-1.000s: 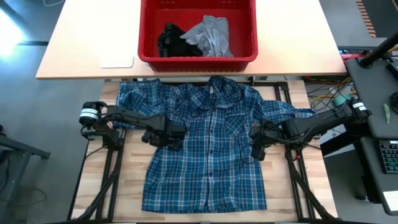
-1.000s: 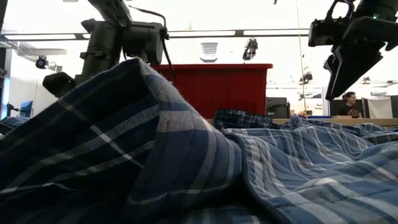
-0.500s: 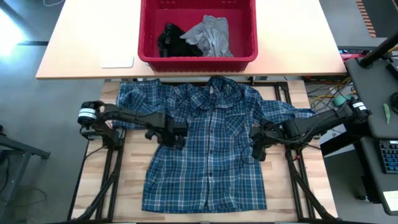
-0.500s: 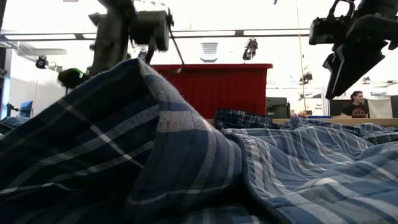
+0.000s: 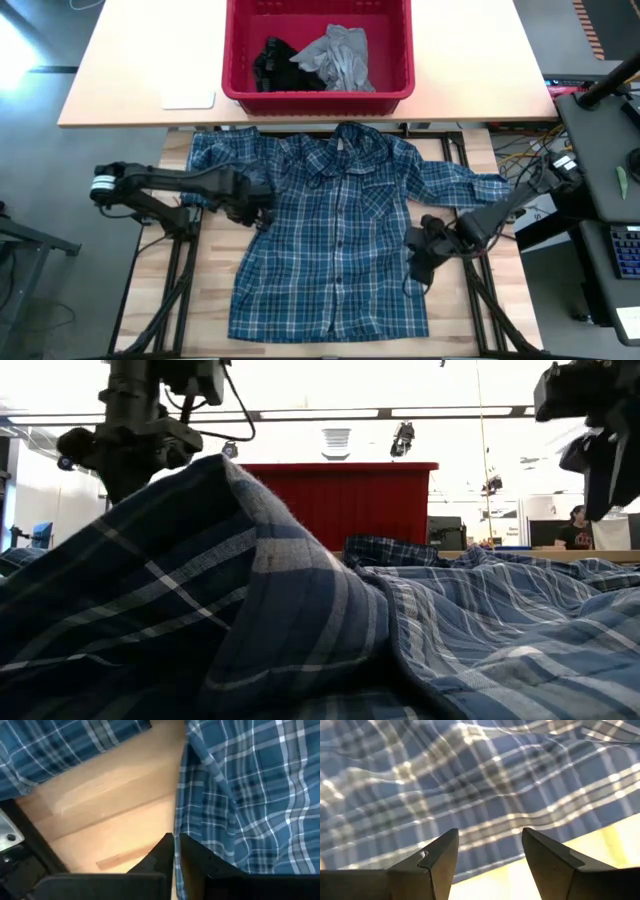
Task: Fold Laundry from Bin
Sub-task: Fold the blue patterned long sleeve shirt
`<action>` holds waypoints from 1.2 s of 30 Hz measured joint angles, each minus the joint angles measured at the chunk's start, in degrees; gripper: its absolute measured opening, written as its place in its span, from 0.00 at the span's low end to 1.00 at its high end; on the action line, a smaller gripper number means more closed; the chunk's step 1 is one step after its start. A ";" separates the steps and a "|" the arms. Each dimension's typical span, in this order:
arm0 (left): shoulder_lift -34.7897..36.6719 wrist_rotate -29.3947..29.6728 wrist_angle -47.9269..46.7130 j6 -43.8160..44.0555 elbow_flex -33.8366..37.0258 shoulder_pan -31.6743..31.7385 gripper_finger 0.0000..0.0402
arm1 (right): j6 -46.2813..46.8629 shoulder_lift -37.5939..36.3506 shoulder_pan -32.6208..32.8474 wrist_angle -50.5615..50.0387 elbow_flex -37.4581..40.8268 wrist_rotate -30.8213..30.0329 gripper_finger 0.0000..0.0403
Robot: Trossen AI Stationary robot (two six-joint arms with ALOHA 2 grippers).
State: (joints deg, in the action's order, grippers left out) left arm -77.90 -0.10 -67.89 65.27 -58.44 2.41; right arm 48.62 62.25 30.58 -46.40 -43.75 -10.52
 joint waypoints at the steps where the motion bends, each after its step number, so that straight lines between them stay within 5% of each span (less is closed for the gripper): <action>1: 0.97 0.83 1.00 0.53 1.12 -0.62 0.06 | 1.46 0.65 0.56 -0.01 -1.02 -0.01 0.53; 13: 2.97 1.49 7.50 9.21 7.59 -16.53 0.50 | 19.60 11.34 7.19 -18.56 -18.22 -0.02 0.53; 21: 2.29 1.30 21.32 13.28 11.53 -28.03 0.63 | 32.76 18.01 17.22 -8.45 -18.95 1.96 0.54; 27: 0.15 2.77 32.95 7.89 11.52 -35.81 0.64 | 21.40 28.05 21.46 -2.37 -20.33 1.82 0.54; 30: -2.01 5.18 32.38 12.96 11.22 -37.94 0.64 | 15.16 33.75 21.58 -3.50 -24.29 2.91 0.53; 36: -5.26 6.77 29.85 22.97 11.24 -32.73 0.64 | 7.16 42.93 20.77 -9.29 -33.15 3.23 0.53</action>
State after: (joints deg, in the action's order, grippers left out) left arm -83.16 6.66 -38.04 88.23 -47.20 -30.32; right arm 55.79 105.18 51.35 -55.69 -76.90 -7.28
